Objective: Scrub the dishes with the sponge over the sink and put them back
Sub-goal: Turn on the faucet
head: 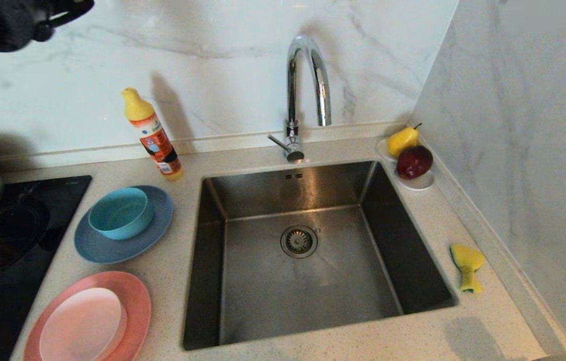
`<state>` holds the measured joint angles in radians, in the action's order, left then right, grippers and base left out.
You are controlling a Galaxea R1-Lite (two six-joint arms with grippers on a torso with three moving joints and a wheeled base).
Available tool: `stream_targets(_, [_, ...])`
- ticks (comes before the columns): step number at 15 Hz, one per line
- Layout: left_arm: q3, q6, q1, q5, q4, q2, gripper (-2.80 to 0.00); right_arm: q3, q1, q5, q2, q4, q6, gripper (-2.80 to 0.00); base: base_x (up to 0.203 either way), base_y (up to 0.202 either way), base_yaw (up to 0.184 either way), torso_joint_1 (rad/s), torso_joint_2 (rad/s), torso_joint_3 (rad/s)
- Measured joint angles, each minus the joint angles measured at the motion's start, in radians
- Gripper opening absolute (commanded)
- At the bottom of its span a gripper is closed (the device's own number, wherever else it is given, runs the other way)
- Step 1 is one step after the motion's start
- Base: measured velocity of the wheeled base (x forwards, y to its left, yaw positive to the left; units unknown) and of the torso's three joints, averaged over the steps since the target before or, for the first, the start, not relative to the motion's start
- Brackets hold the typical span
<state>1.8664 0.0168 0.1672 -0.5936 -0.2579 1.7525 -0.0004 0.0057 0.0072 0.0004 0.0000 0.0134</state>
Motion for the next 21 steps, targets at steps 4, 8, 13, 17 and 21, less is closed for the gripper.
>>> stream_targets(4, [-0.126, -0.038, 0.006, 0.327, 0.321, -0.222, -2.80, 0.000, 0.000, 0.000, 0.000, 0.000, 0.000, -2.80, 0.000, 0.000, 0.000, 0.000, 0.00, 0.000])
stream_targets(8, [-0.198, -0.206, 0.071, 0.588, 0.489, -0.288, -2.80, 0.000, 0.000, 0.000, 0.000, 0.000, 0.000, -2.80, 0.000, 0.000, 0.000, 0.000, 0.00, 0.000])
stream_targets(13, [-0.178, -0.276, 0.097, 0.780, 0.452, -0.163, -2.80, 0.000, 0.000, 0.000, 0.000, 0.000, 0.000, -2.80, 0.000, 0.000, 0.000, 0.000, 0.00, 0.000])
stream_targets(17, [-0.139, -0.314, 0.127, 0.804, 0.255, 0.007, -2.80, 0.000, 0.000, 0.000, 0.000, 0.000, 0.000, -2.80, 0.000, 0.000, 0.000, 0.000, 0.00, 0.000])
stream_targets(21, [-0.036, -0.330, 0.170, 0.801, 0.128, 0.191, -2.80, 0.000, 0.000, 0.000, 0.000, 0.000, 0.000, -2.80, 0.000, 0.000, 0.000, 0.000, 0.00, 0.000])
